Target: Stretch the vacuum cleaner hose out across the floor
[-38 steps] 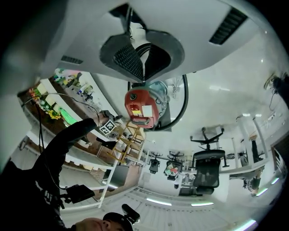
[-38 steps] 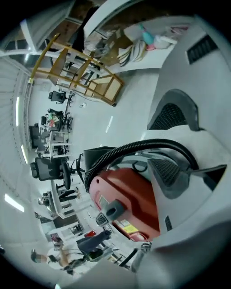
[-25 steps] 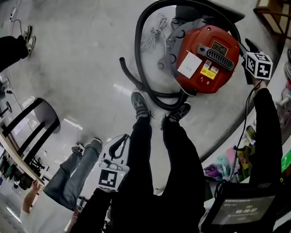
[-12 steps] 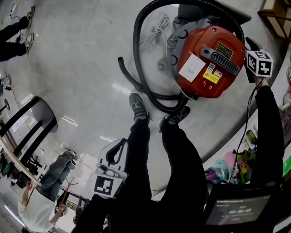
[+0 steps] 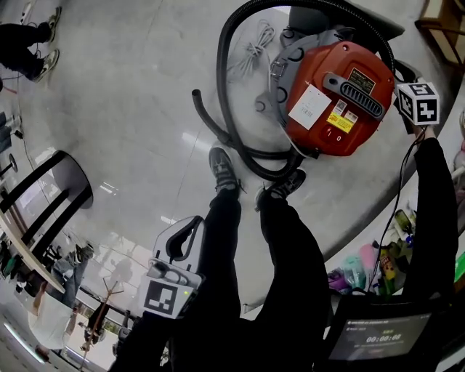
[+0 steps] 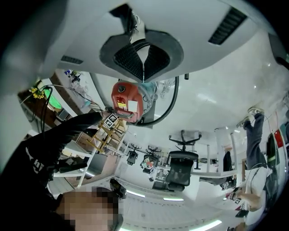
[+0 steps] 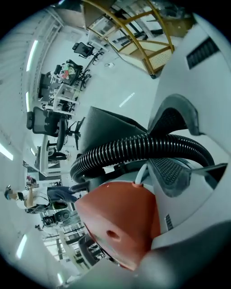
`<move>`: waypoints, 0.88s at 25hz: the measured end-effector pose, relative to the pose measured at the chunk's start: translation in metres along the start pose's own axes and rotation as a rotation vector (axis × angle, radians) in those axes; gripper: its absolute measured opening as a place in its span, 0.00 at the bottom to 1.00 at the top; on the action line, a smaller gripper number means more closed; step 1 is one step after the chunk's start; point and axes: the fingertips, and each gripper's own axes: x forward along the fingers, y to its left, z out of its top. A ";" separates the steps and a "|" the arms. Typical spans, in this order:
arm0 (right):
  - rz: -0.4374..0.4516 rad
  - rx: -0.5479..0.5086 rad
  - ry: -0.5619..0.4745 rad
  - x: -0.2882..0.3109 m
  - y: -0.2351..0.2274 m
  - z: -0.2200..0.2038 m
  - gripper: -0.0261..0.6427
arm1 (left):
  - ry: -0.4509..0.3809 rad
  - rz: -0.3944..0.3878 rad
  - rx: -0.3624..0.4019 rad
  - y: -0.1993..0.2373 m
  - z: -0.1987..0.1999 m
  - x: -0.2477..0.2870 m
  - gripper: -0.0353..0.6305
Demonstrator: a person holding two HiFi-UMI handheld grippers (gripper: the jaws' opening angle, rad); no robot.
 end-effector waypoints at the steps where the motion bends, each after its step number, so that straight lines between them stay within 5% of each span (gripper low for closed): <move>1: -0.028 -0.010 -0.007 -0.008 -0.002 0.000 0.29 | -0.002 0.001 0.003 0.000 0.001 0.001 0.09; 9: -0.196 -0.041 0.011 -0.146 0.005 0.001 0.28 | -0.083 -0.019 0.079 -0.015 0.058 -0.019 0.09; 19: -0.330 -0.030 0.025 -0.341 0.165 0.075 0.28 | -0.330 -0.141 0.611 -0.109 0.219 -0.076 0.09; 22: -0.348 -0.034 0.046 -0.392 0.206 0.086 0.28 | -0.302 -0.154 0.819 -0.139 0.244 -0.084 0.11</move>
